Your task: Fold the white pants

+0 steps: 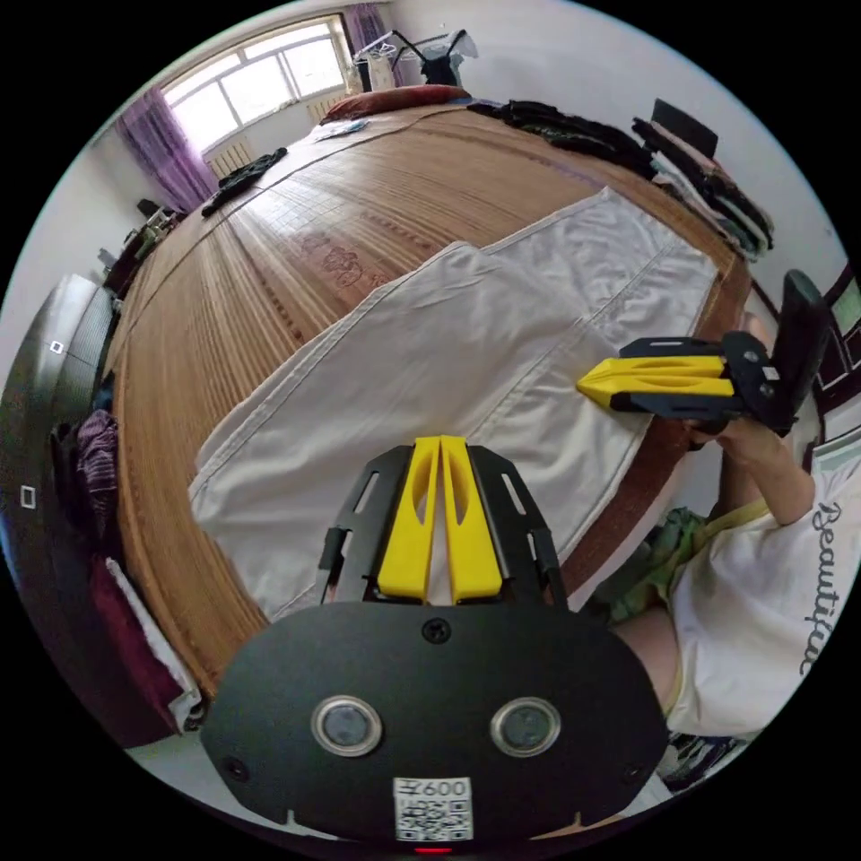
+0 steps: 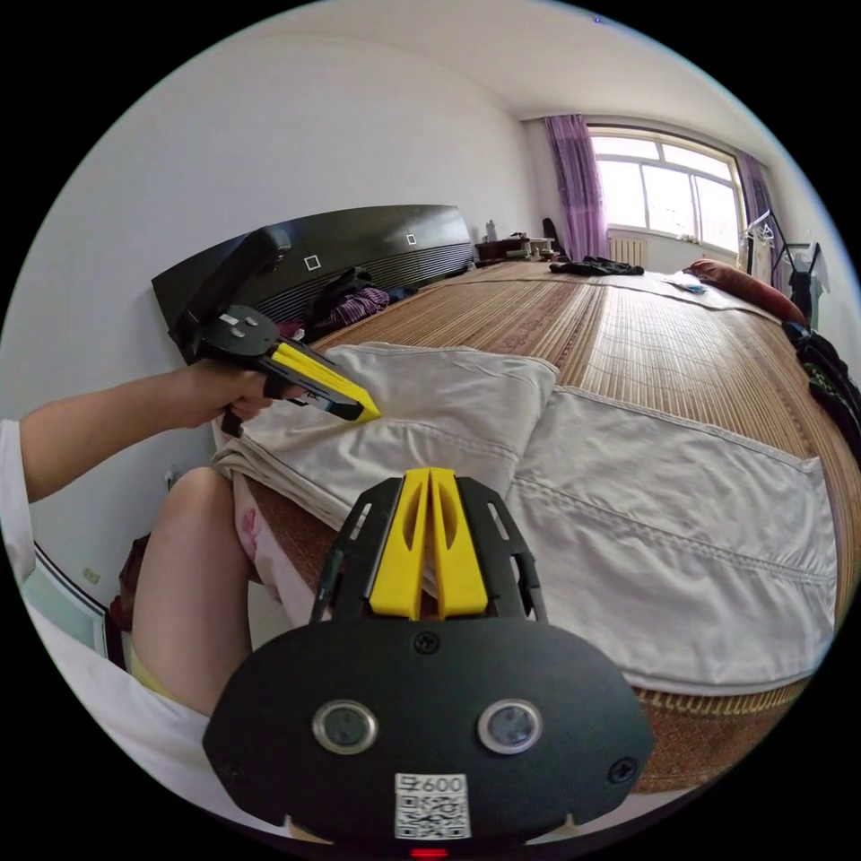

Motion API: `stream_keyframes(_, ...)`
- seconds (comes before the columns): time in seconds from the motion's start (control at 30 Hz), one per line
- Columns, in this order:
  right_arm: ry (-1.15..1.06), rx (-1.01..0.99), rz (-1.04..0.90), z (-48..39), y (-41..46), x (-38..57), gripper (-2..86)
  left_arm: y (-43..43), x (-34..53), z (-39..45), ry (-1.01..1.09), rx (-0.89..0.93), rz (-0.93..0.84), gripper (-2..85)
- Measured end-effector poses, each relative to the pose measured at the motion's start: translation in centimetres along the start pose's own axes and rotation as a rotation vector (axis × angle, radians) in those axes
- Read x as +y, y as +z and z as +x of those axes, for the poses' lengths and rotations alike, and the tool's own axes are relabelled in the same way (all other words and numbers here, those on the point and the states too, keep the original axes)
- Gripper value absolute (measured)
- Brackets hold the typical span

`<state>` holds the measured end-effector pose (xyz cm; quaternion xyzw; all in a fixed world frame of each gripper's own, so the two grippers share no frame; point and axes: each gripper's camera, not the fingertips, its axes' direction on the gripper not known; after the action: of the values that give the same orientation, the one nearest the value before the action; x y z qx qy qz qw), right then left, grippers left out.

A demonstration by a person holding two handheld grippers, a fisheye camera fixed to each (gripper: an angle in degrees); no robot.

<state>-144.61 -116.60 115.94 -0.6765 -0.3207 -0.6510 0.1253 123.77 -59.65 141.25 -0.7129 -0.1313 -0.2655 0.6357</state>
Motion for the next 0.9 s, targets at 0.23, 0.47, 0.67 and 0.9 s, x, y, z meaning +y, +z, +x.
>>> stream_keyframes(0.23, -0.012, 0.024, -0.006, -2.5, 0.6, -1.2, -0.9, 1.0, 4.8, 5.3, 0.023, -0.159, 0.034, 0.8)
stream_keyframes(0.47, -0.06, 0.08, -0.023, -5.5, 1.0, -3.0, -0.9, 4.9, 7.8, 9.6, 0.018, -0.32, 0.041, 0.7)
stream_keyframes(0.67, -0.098, 0.043, -0.111, -7.2, 0.2, -8.4, -0.8, 8.6, 11.7, 7.0, 0.007, -0.281, 0.099, 0.7)
stream_keyframes(0.9, 0.0, -0.345, -0.399, -6.7, 1.3, -15.8, -0.9, 10.0, 14.9, 3.9, 0.014, -0.242, 0.151, 0.7)
